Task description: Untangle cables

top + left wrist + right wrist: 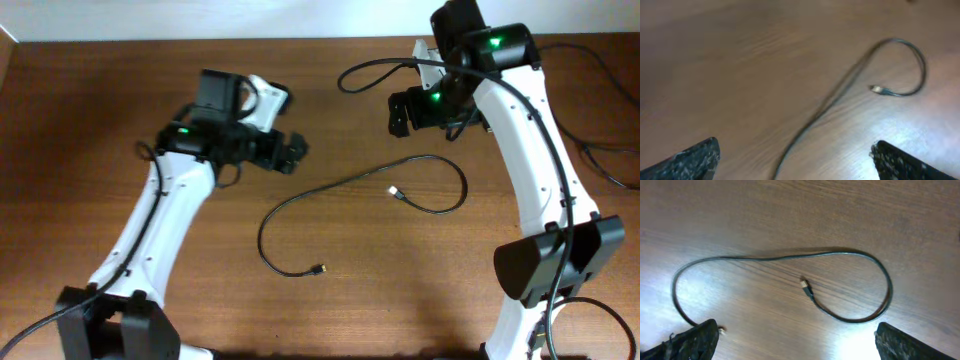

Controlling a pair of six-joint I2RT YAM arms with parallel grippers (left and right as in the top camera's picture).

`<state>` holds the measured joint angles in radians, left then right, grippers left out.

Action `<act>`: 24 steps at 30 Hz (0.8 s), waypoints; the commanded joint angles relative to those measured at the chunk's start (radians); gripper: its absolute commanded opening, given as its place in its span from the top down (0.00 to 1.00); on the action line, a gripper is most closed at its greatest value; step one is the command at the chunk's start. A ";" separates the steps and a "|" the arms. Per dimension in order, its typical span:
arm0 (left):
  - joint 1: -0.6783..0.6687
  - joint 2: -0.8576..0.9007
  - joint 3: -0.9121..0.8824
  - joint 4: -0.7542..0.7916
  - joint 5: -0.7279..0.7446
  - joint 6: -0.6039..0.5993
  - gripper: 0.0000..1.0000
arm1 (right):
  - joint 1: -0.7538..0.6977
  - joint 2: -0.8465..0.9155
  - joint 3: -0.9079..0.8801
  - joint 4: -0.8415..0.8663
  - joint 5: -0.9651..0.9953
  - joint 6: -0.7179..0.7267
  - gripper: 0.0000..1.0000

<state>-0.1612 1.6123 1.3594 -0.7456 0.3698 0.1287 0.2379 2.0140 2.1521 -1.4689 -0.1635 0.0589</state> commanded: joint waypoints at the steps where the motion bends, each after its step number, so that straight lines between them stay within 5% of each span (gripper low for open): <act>1: 0.147 0.009 0.003 -0.043 -0.050 -0.064 0.01 | 0.018 0.006 -0.008 0.023 -0.010 0.161 0.01; 6: 0.302 0.009 0.003 -0.063 -0.049 -0.065 0.01 | 0.071 0.024 -0.009 0.042 0.024 0.459 0.01; 16: 0.320 0.009 0.003 -0.061 -0.056 -0.064 0.01 | 0.235 0.219 -0.009 0.059 0.175 1.185 0.01; 24: 0.319 0.009 0.003 -0.061 -0.056 -0.064 0.01 | 0.274 0.391 -0.009 0.184 0.145 1.285 0.01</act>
<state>0.1532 1.6127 1.3594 -0.8082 0.3202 0.0772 0.5060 2.3783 2.1498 -1.3075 -0.0162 1.3037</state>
